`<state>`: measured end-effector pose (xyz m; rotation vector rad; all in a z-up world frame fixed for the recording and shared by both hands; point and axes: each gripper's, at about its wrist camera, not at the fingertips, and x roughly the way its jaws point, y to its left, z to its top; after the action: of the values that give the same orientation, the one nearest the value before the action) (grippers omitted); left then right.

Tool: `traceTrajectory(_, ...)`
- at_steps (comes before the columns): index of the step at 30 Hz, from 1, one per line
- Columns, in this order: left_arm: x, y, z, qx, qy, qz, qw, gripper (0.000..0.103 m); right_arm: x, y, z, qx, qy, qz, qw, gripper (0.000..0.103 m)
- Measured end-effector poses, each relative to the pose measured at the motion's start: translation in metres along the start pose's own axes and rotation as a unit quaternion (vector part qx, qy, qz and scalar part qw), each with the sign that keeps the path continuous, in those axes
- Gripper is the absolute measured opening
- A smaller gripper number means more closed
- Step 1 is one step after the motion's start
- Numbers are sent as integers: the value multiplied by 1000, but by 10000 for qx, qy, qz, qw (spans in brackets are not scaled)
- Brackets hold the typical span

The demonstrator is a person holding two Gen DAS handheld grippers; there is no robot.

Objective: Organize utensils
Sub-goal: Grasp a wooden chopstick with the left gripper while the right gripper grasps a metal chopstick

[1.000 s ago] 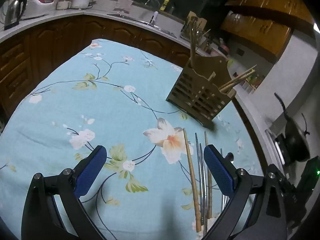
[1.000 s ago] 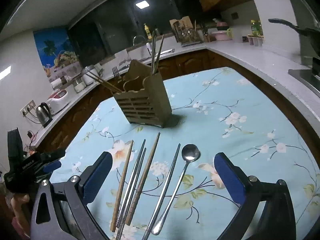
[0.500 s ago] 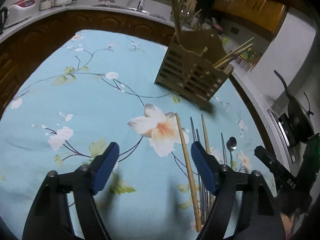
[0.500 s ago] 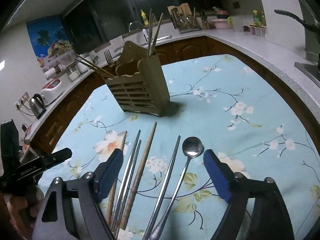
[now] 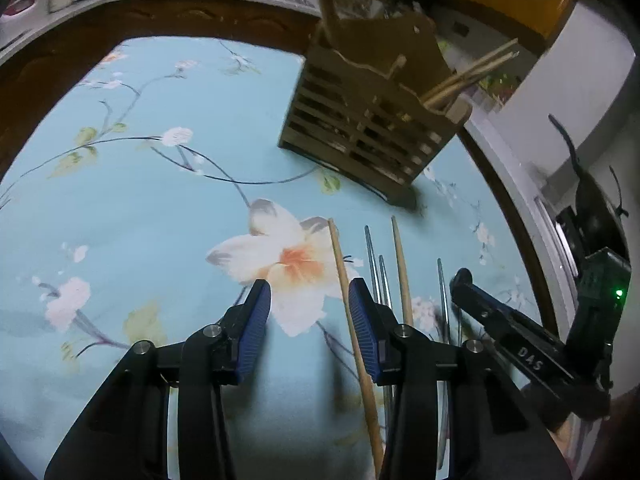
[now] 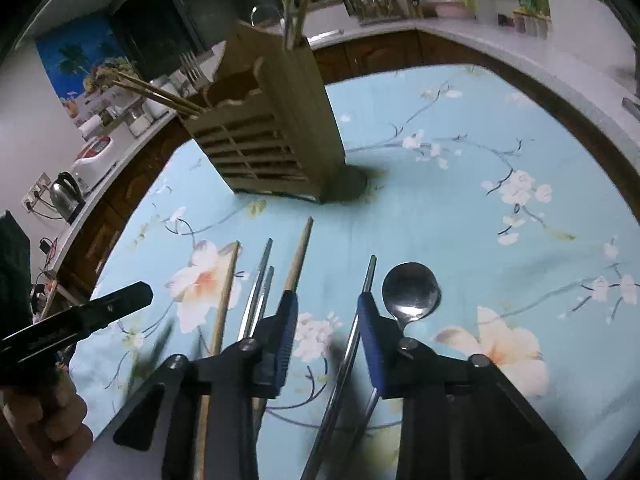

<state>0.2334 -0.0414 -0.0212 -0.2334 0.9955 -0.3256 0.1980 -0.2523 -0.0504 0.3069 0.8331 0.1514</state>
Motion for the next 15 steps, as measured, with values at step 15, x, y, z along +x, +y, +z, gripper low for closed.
traceTrajectory(15,64,-18,24,348,680,-57,9971,27,33,-9,16,-151,311,-234,9991,20)
